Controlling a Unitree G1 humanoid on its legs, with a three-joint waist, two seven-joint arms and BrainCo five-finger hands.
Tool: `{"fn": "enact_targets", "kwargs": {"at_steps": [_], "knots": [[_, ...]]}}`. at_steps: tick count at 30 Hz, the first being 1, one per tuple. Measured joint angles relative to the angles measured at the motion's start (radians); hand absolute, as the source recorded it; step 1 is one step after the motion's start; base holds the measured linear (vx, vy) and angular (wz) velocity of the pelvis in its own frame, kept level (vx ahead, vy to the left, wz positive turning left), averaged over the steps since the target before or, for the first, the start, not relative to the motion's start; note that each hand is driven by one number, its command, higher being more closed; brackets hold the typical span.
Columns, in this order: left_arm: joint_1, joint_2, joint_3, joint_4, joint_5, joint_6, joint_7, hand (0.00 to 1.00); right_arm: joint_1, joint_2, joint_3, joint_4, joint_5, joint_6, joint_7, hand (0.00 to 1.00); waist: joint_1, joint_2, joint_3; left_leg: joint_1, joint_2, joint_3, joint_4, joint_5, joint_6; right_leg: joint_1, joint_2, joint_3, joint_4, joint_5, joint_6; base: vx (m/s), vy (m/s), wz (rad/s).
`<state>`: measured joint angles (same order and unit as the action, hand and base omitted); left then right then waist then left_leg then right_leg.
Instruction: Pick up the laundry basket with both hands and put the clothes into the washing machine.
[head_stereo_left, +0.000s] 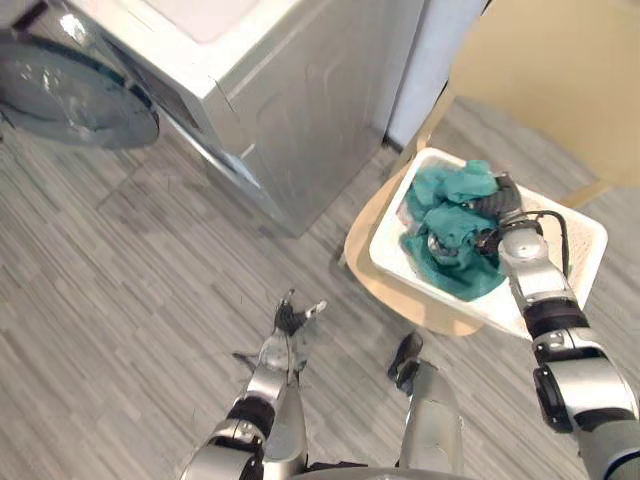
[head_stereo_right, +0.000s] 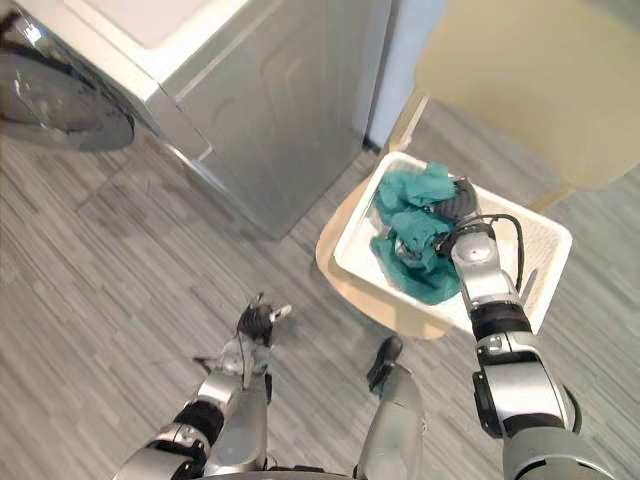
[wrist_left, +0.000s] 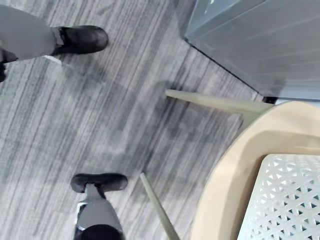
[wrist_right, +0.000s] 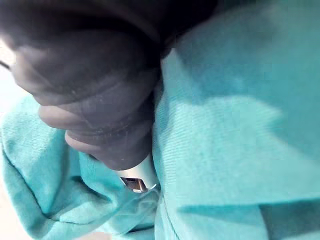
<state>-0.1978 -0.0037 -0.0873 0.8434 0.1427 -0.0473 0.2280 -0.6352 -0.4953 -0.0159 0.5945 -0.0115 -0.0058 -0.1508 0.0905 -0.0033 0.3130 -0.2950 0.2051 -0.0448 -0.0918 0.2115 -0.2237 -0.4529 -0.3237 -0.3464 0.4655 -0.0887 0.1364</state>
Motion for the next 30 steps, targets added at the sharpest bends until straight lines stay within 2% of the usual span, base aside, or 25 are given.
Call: {"fn": "enact_targets", "kwargs": {"at_steps": [2, 4, 7, 12, 16, 22, 28, 30], "knots": [[0.079, 0.016, 0.001, 0.011, -0.025, 0.0, -0.016, 0.0, 0.083, 0.011, -0.054, -0.079, -0.022, -0.004, -0.009, 1.0, -0.008, -0.003, -0.057, 0.05, -0.004, 0.003, 0.0, -0.018, 0.008, 0.06, 0.004, 0.0, -0.032, -0.002, 0.012, 0.15, -0.009, -0.05], [0.117, 0.025, 0.002, 0.004, -0.039, 0.0, -0.028, 0.0, 0.115, 0.019, -0.074, -0.099, -0.037, -0.006, -0.011, 1.0, -0.017, -0.003, -0.087, 0.069, -0.005, 0.002, 0.0, -0.026, 0.008, 0.087, 0.006, -0.003, -0.051, 0.004, 0.011, 0.12, 0.006, -0.01], [0.191, 0.046, 0.003, -0.076, -0.1, -0.001, -0.055, 0.0, 0.167, 0.02, -0.124, -0.116, -0.042, -0.008, -0.02, 1.0, -0.025, 0.0, -0.142, 0.108, -0.007, 0.003, 0.0, -0.041, 0.013, 0.149, 0.016, -0.005, -0.108, 0.022, 0.023, 0.11, 0.009, -0.06], [0.252, 0.06, -0.02, -0.34, -0.138, -0.007, -0.079, 0.0, 0.185, 0.02, -0.179, -0.178, -0.072, -0.008, -0.021, 1.0, -0.051, 0.015, -0.191, 0.156, 0.0, 0.021, 0.0, -0.064, 0.018, 0.245, 0.056, 0.003, -0.263, 0.1, 0.036, 0.04, 0.027, -0.16], [0.253, 0.071, -0.065, -0.518, -0.175, -0.022, -0.095, 0.0, 0.211, 0.021, -0.179, -0.284, -0.068, -0.012, -0.02, 1.0, -0.064, 0.017, -0.233, 0.204, 0.001, 0.073, 0.0, -0.087, 0.024, 0.302, 0.08, 0.049, -0.383, 0.171, 0.04, 0.0, 0.038, -0.38], [0.227, 0.087, -0.147, -0.737, -0.224, -0.046, -0.095, 0.0, 0.212, 0.018, -0.179, -0.404, -0.06, -0.027, -0.02, 1.0, -0.098, 0.031, -0.278, 0.267, 0.01, 0.121, 0.0, -0.103, 0.02, 0.35, 0.101, 0.098, -0.439, 0.203, 0.036, 0.01, 0.022, -0.28], [0.109, 0.109, -0.272, -0.759, -0.264, -0.059, -0.099, 0.0, 0.2, 0.017, -0.152, -0.508, -0.033, -0.05, -0.02, 1.0, -0.11, 0.034, -0.323, 0.306, 0.037, 0.161, -0.001, -0.119, 0.004, 0.362, 0.134, 0.136, -0.457, 0.208, 0.03, -0.02, -0.002, -0.22], [0.073, 0.11, -0.298, -0.756, -0.282, -0.06, -0.099, 0.0, 0.164, 0.016, -0.126, -0.509, -0.025, -0.059, -0.02, 1.0, -0.128, 0.035, -0.327, 0.313, 0.04, 0.169, -0.001, -0.119, 0.003, 0.362, 0.139, 0.146, -0.458, 0.209, 0.028, -0.03, -0.003, -0.18]]}}
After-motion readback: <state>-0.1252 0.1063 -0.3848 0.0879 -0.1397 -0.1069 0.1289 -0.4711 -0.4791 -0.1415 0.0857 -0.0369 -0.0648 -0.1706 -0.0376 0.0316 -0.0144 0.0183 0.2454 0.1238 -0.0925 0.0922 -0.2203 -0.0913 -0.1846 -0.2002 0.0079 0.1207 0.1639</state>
